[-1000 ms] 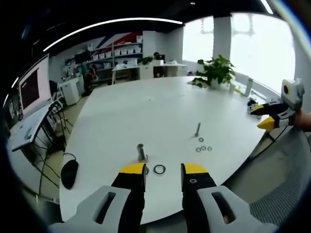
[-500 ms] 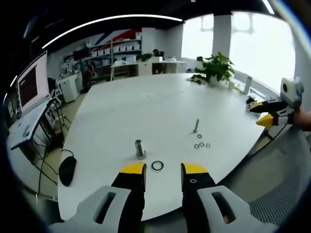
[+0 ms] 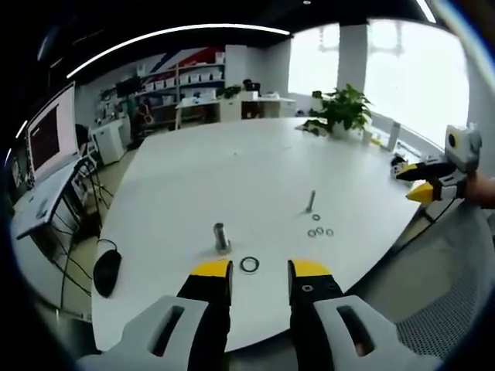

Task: Place the washer onto the threaded stud by aligning its center hole with the stud, sliding it down to the base, and recovering from edge contact or off-axis alignment until the washer reaches the visible bottom stop.

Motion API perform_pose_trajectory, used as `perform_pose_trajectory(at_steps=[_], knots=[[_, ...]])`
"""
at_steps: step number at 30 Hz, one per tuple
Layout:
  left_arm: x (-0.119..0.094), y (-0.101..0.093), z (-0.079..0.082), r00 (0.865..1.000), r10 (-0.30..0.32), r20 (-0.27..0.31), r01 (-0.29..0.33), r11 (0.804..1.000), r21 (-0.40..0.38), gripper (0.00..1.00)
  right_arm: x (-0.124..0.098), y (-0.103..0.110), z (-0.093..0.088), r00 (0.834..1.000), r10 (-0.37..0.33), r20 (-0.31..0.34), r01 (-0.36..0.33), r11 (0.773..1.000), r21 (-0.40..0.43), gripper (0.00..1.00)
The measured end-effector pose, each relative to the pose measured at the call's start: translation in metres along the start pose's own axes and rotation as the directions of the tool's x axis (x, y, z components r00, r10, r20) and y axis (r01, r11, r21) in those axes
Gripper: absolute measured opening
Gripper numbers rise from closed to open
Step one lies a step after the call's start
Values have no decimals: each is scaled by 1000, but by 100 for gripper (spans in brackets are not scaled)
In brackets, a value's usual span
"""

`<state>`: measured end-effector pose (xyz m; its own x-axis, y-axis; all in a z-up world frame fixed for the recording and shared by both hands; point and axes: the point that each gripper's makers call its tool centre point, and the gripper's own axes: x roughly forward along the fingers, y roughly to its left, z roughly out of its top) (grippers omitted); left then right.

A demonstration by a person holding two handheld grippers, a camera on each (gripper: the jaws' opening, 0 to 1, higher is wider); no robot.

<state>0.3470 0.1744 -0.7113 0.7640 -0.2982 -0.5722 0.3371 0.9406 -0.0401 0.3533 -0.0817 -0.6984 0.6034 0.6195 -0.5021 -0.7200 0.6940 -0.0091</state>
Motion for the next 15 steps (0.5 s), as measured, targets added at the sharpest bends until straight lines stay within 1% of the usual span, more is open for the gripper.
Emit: perform_pose_trajectory(at_steps=[4,8,15], knots=[[-2,3,3,1000,9,16,-9,1000,4,24,0,2,0,1000,10,-3,-10,1000,-2,39],[-1,2,3,1000,5,10,-5,1000,1,25,1,4,2,1000,15,5,-15,1000,-16,39],[-2,3,2,1000,18,8,-18,1000,8,25,1,3,-1,1000,19,-3,-19,1000,-10,39]])
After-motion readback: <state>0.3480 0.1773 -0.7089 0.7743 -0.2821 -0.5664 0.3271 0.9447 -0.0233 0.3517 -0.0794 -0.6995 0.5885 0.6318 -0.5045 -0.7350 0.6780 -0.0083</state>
